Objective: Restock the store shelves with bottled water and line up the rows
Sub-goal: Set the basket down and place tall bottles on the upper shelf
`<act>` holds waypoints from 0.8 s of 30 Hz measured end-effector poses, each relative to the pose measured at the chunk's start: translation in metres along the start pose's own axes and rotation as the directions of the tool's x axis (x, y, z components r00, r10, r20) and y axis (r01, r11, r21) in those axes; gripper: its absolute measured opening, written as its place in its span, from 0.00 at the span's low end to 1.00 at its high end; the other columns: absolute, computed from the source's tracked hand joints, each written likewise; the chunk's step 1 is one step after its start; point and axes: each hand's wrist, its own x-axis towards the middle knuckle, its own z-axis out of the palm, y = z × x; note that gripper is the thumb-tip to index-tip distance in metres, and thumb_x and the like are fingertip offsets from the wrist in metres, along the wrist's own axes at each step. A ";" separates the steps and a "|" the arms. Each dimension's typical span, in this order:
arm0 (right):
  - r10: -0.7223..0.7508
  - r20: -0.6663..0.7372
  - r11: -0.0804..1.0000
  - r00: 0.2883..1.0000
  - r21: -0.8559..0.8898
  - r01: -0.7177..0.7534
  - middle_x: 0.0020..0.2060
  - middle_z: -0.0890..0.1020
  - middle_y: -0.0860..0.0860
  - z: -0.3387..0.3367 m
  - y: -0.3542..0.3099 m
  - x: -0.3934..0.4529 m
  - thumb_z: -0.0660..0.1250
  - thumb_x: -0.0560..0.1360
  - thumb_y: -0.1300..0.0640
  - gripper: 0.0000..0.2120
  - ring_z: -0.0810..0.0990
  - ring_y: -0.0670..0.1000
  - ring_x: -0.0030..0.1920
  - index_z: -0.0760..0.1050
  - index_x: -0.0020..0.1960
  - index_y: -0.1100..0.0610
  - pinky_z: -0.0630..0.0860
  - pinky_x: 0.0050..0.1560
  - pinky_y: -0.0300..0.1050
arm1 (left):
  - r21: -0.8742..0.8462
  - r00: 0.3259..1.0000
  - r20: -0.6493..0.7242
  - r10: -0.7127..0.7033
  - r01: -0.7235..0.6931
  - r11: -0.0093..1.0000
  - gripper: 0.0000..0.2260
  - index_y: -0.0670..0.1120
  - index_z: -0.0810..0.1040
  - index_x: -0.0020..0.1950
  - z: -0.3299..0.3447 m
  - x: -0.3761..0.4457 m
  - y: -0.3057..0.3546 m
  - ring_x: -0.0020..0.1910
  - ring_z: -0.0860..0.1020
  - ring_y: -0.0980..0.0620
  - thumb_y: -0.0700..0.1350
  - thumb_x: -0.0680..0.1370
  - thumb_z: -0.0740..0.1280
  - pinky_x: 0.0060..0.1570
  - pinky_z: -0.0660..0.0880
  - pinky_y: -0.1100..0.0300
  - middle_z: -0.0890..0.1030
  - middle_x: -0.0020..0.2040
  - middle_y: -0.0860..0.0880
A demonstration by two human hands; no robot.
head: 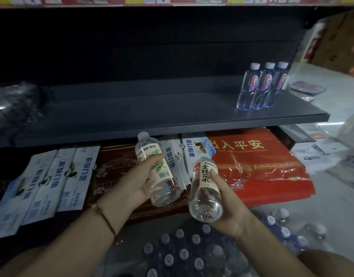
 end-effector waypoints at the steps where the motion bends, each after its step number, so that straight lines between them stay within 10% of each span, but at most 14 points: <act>1: -0.019 0.003 0.999 1.000 -0.026 0.019 0.48 0.83 0.56 0.002 0.000 -0.003 0.78 0.71 0.52 0.24 0.82 0.54 0.45 0.78 0.63 0.60 0.78 0.56 0.51 | 0.029 1.000 0.024 -0.003 0.003 1.000 0.23 0.43 0.81 0.58 0.001 -0.002 0.000 0.44 0.85 0.44 0.48 0.64 0.77 0.58 0.79 0.44 0.87 0.44 0.43; 6: -0.167 -0.066 0.930 0.984 -0.343 0.135 0.47 0.84 0.61 0.017 -0.004 -0.021 0.75 0.69 0.54 0.24 0.85 0.58 0.42 0.75 0.62 0.62 0.80 0.45 0.54 | 0.208 0.992 0.121 0.048 -0.072 0.975 0.31 0.44 0.81 0.61 0.001 -0.018 0.003 0.56 0.84 0.41 0.55 0.62 0.82 0.64 0.76 0.40 0.86 0.55 0.42; 12: -0.359 0.061 0.714 0.931 -0.625 0.317 0.52 0.85 0.60 0.086 -0.024 -0.060 0.70 0.68 0.58 0.24 0.84 0.63 0.51 0.73 0.63 0.60 0.79 0.55 0.67 | 0.339 0.932 0.140 0.335 -0.364 0.868 0.24 0.49 0.80 0.58 0.016 -0.052 0.071 0.46 0.87 0.43 0.59 0.67 0.77 0.50 0.82 0.42 0.88 0.47 0.46; 18: -0.396 0.168 0.727 0.903 -0.544 0.420 0.43 0.85 0.57 0.188 -0.058 -0.075 0.71 0.68 0.53 0.17 0.85 0.57 0.40 0.79 0.54 0.59 0.83 0.45 0.58 | 0.372 0.722 0.086 0.687 -0.663 0.650 0.18 0.48 0.79 0.59 0.027 -0.064 0.192 0.43 0.87 0.51 0.55 0.73 0.75 0.38 0.81 0.56 0.87 0.47 0.48; 24: -0.433 0.308 0.506 0.847 -0.694 0.512 0.46 0.86 0.56 0.269 -0.081 -0.067 0.77 0.59 0.52 0.35 0.85 0.55 0.41 0.77 0.64 0.59 0.82 0.50 0.58 | 0.624 0.505 0.133 0.853 -0.711 0.324 0.19 0.53 0.78 0.56 0.025 -0.060 0.294 0.43 0.85 0.56 0.63 0.73 0.72 0.42 0.78 0.57 0.86 0.45 0.54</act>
